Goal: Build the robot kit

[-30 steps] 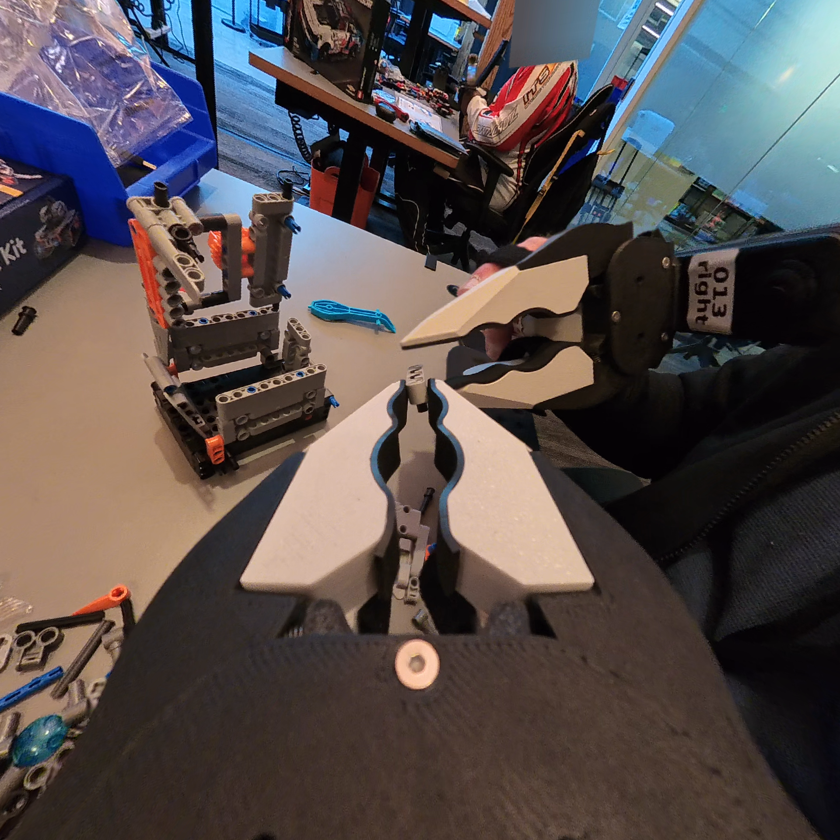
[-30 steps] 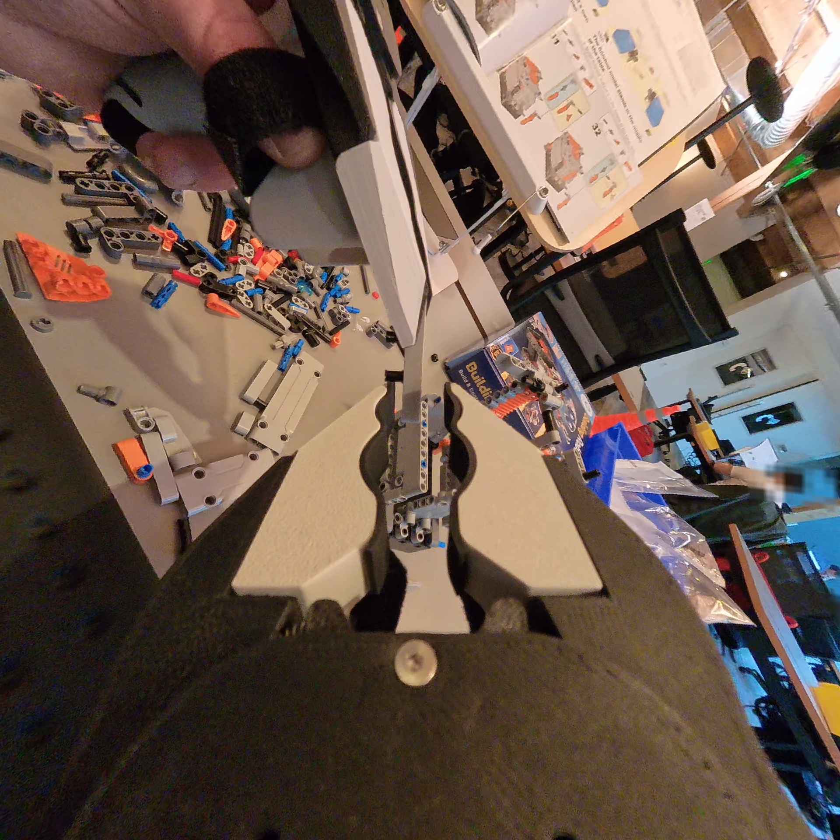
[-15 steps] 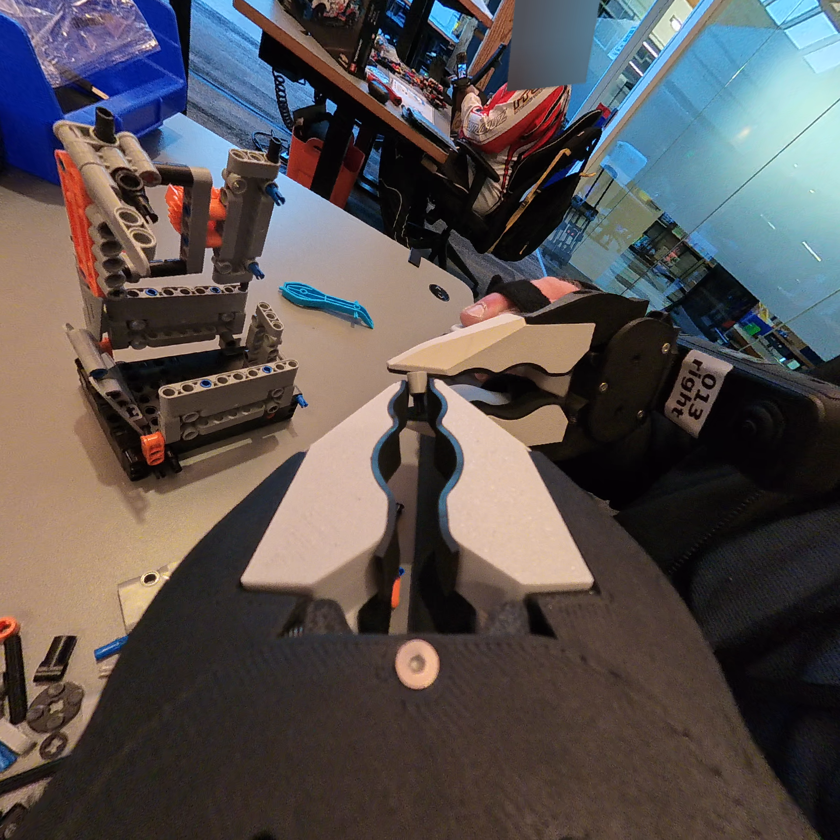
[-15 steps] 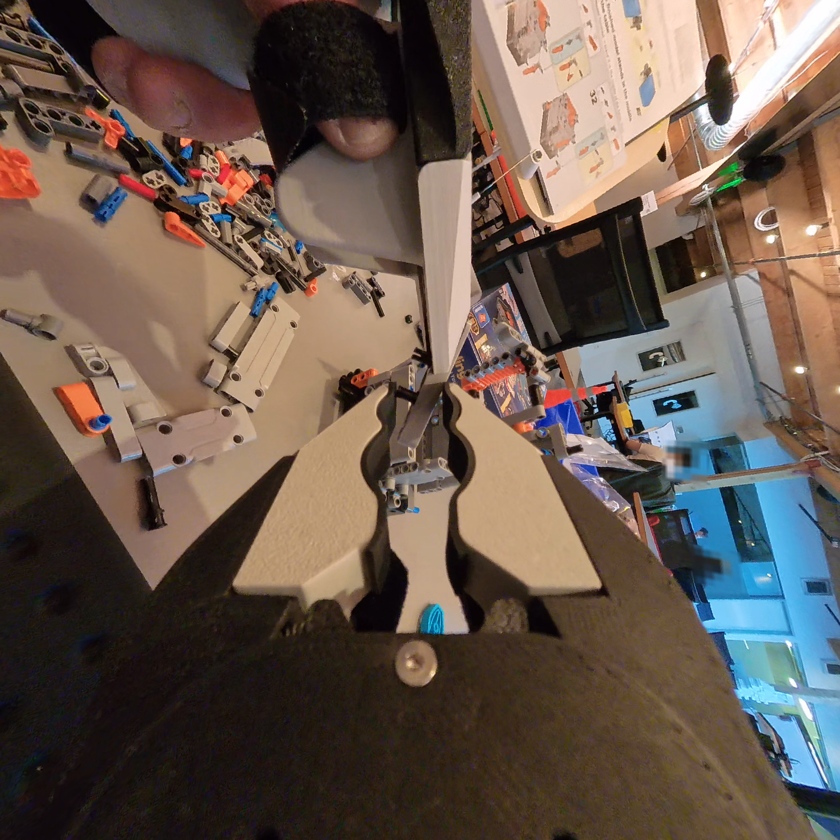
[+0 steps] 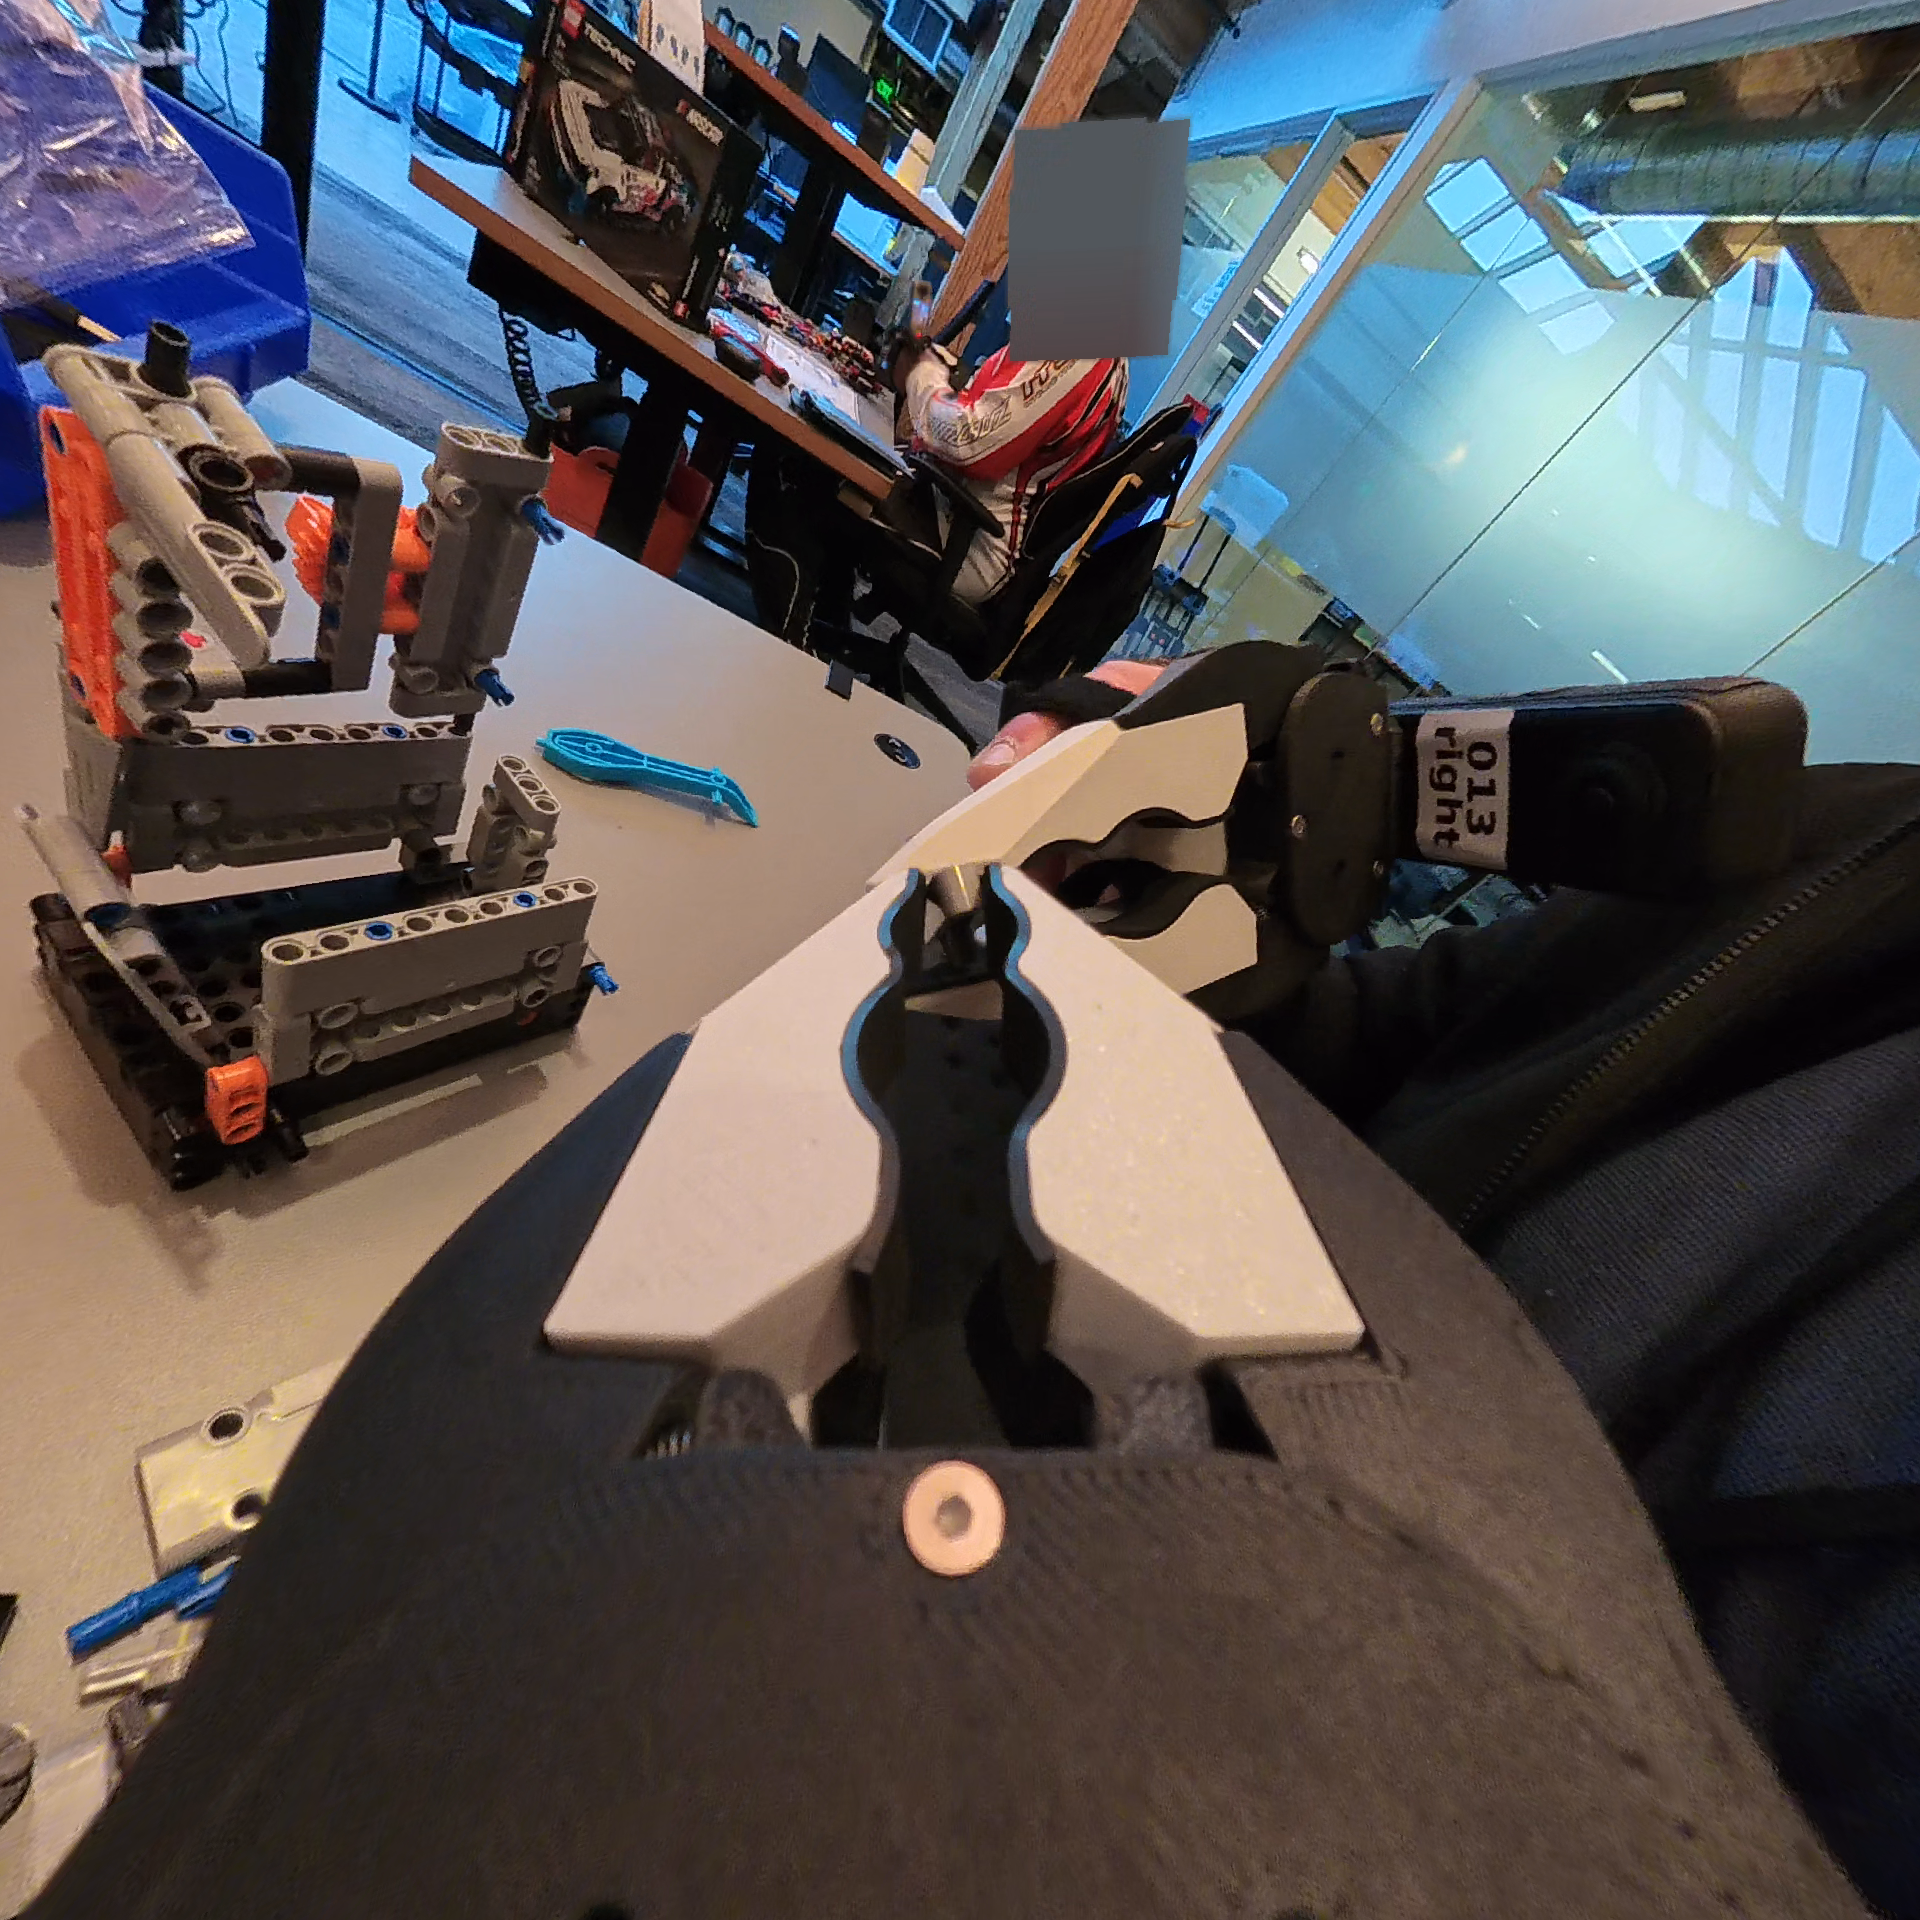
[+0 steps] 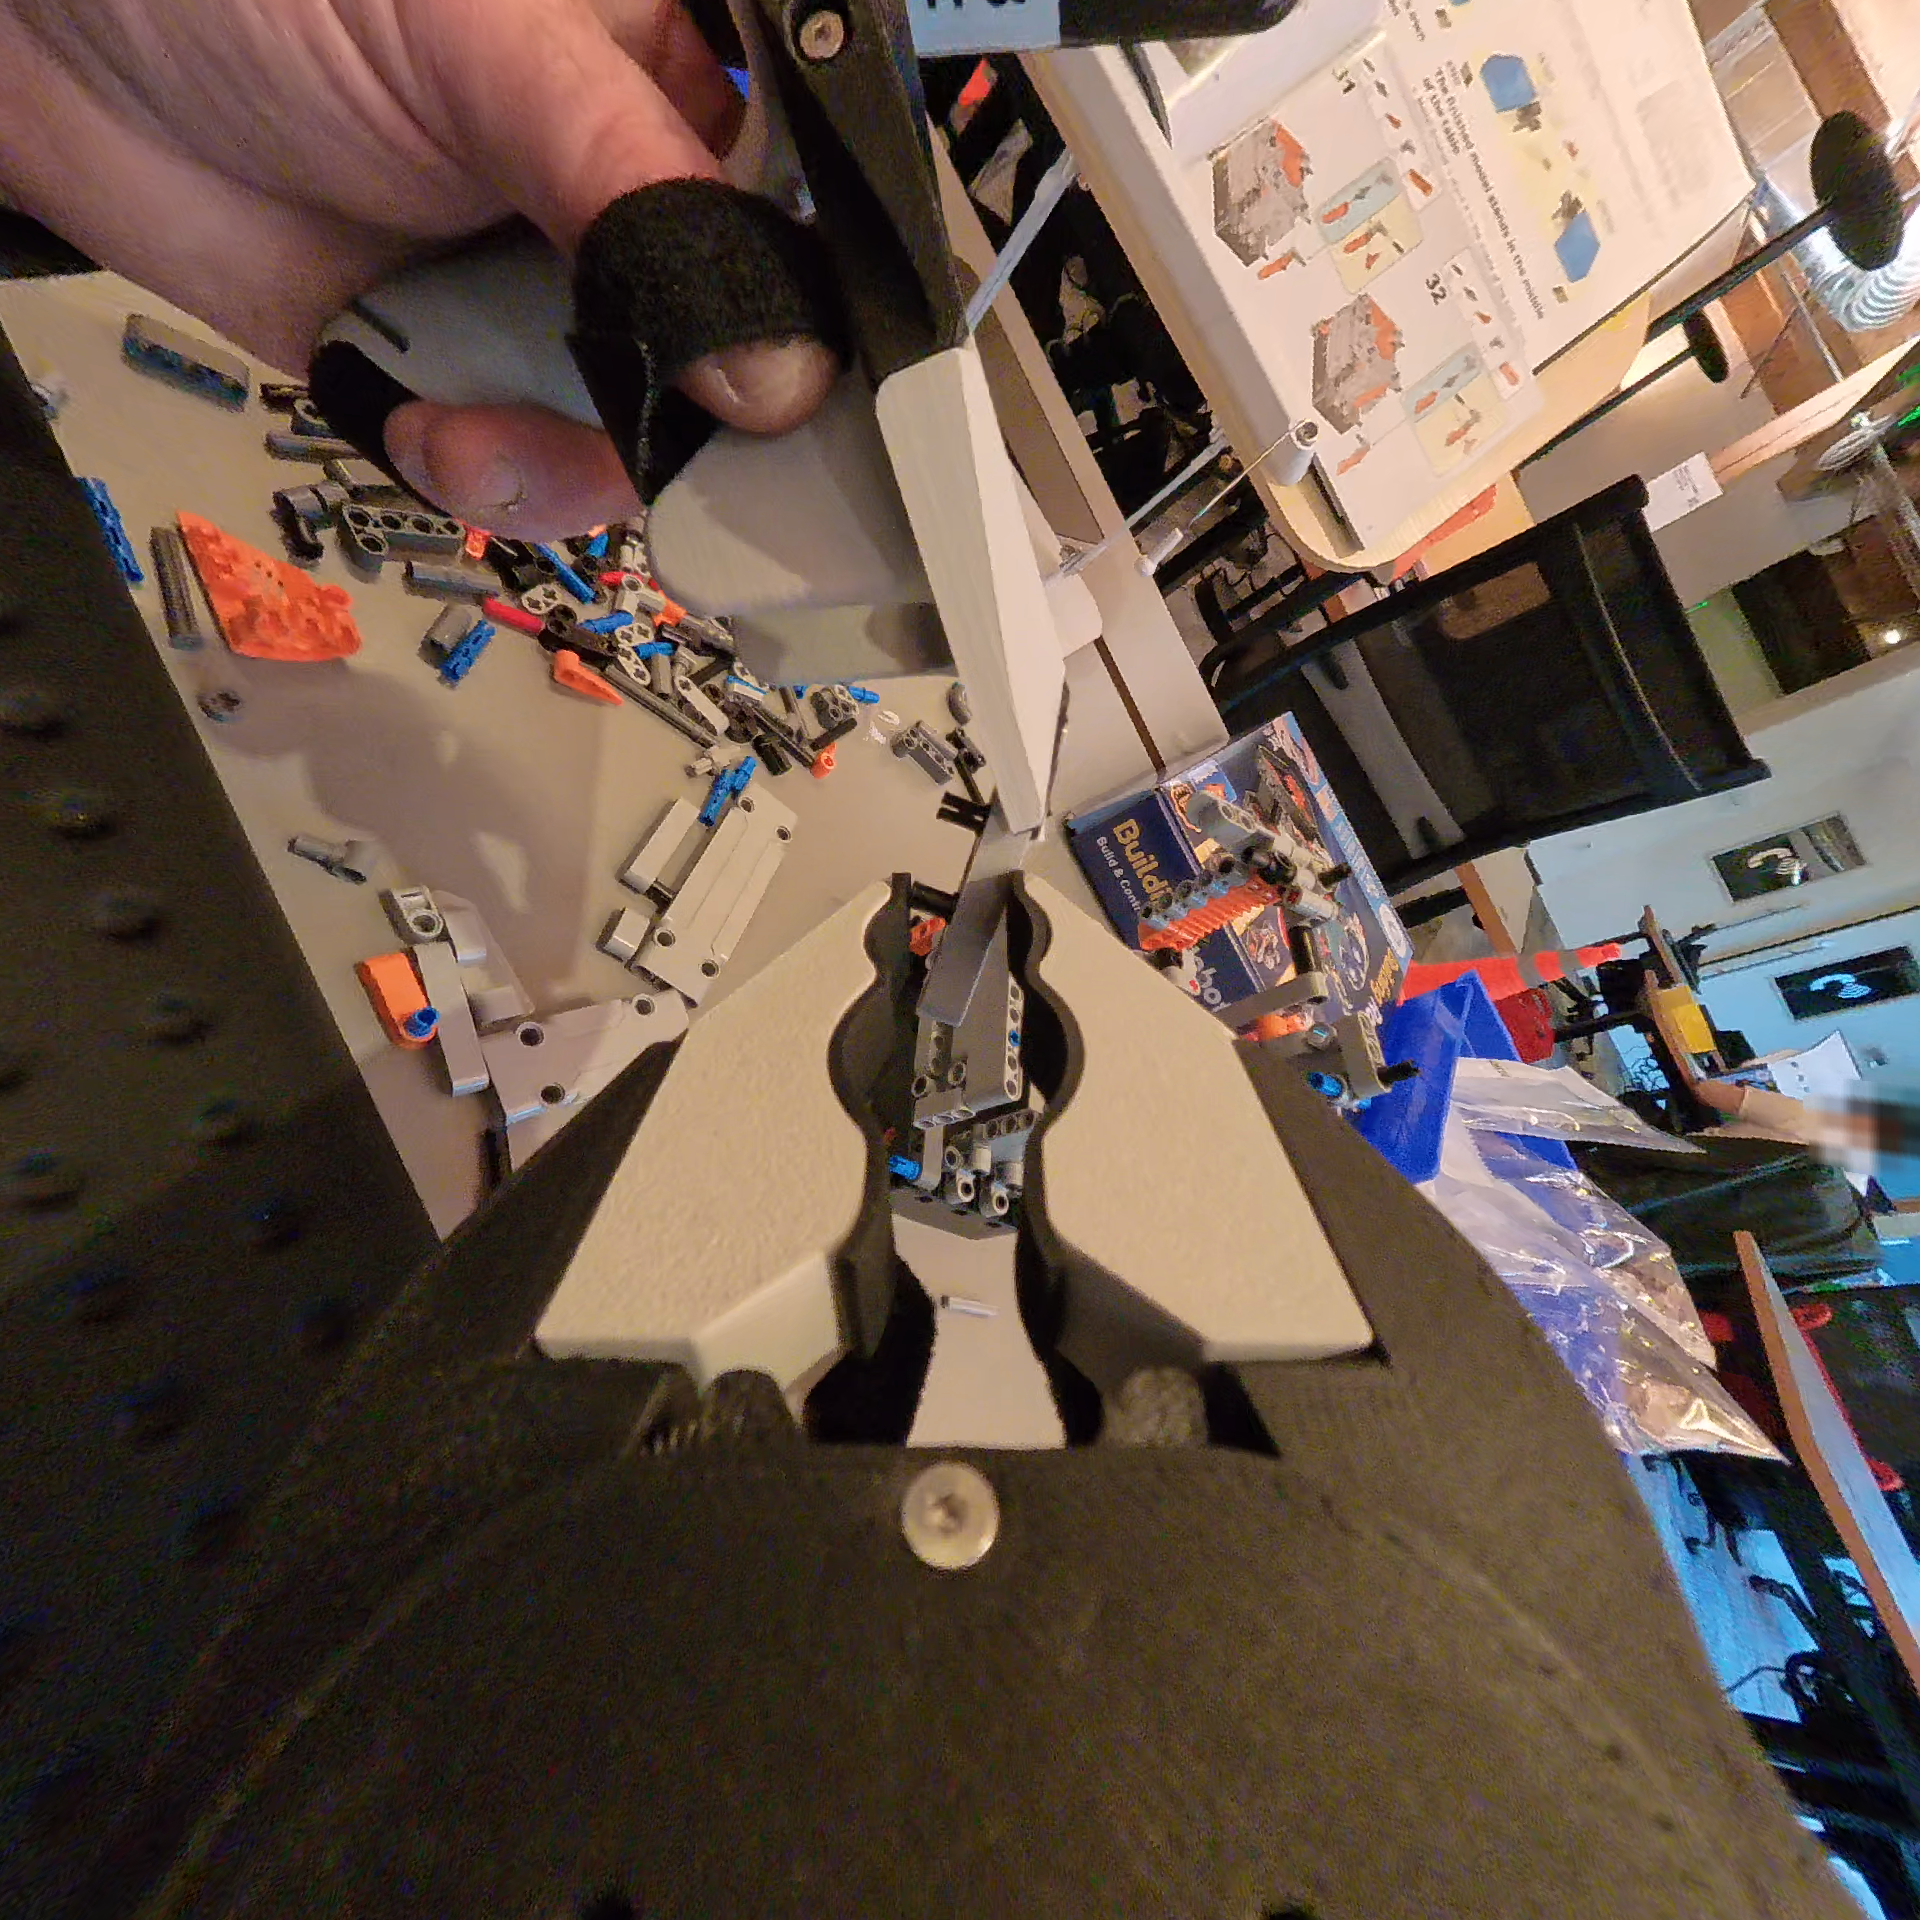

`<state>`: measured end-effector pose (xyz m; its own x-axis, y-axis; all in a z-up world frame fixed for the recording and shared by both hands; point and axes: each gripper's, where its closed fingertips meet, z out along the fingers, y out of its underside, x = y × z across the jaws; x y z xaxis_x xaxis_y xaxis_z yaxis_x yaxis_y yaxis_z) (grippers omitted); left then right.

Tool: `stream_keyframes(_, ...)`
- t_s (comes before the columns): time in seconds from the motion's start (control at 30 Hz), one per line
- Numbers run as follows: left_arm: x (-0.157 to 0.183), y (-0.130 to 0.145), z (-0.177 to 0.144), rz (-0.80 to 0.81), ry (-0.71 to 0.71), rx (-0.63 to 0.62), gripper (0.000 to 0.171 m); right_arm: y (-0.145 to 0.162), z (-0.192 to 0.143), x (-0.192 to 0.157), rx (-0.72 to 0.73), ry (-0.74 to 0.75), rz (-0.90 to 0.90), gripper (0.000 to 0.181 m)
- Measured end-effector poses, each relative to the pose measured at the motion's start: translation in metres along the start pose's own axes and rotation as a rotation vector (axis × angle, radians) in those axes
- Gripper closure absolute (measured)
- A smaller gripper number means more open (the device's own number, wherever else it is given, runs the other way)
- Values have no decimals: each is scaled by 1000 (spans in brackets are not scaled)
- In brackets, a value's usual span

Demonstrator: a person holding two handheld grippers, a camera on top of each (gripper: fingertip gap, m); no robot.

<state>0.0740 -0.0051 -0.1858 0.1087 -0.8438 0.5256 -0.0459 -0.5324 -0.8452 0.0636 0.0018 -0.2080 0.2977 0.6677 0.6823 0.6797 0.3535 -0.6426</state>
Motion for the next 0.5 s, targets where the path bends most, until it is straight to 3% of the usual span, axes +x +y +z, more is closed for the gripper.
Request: stream_keyframes(0.5,0,-5,-13,41,2,69,164,-9,4,-4,60,-111,119,165)
